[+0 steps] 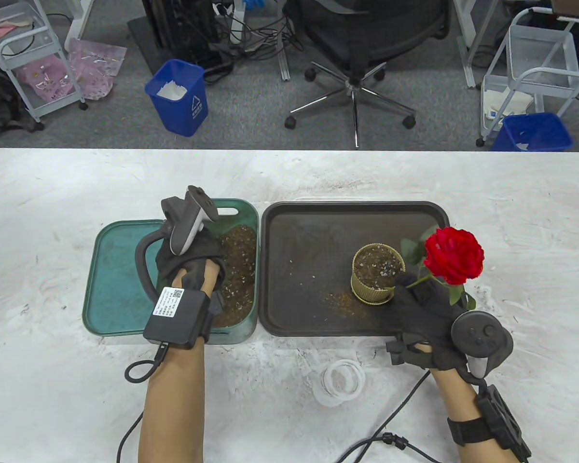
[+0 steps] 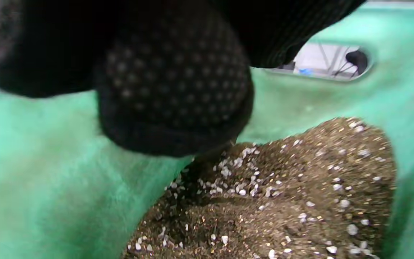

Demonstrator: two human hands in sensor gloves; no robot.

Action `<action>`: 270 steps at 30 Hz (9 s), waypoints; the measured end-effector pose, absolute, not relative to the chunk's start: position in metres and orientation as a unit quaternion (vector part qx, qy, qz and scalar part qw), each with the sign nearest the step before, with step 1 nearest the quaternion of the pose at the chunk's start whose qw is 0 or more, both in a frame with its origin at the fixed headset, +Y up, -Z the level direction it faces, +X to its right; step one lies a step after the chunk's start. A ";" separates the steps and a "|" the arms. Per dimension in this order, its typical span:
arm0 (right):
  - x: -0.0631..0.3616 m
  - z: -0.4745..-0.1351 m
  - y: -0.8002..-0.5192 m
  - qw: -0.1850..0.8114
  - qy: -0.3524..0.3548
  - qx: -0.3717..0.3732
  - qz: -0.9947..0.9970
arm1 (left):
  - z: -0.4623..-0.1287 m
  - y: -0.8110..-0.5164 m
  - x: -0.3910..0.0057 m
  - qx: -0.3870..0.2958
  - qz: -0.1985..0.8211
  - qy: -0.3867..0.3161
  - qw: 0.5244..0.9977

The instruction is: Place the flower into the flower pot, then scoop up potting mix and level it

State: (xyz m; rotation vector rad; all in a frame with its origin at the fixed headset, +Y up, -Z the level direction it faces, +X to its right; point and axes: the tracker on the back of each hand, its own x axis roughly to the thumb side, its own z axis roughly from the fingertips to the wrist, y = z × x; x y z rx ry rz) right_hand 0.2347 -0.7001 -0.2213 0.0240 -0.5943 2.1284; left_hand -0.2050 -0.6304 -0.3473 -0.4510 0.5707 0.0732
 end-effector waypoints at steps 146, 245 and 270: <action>0.237 -0.221 -0.700 0.454 -0.240 0.004 0.858 | -0.247 -0.653 0.005 0.063 0.161 -0.082 0.981; 0.234 -0.222 -0.700 0.457 -0.235 0.007 0.858 | -0.305 -0.664 -0.238 -0.286 0.578 0.241 0.725; 0.238 -0.223 -0.699 0.466 -0.230 -0.001 0.854 | -0.262 -0.608 -0.182 -0.259 0.655 0.064 0.707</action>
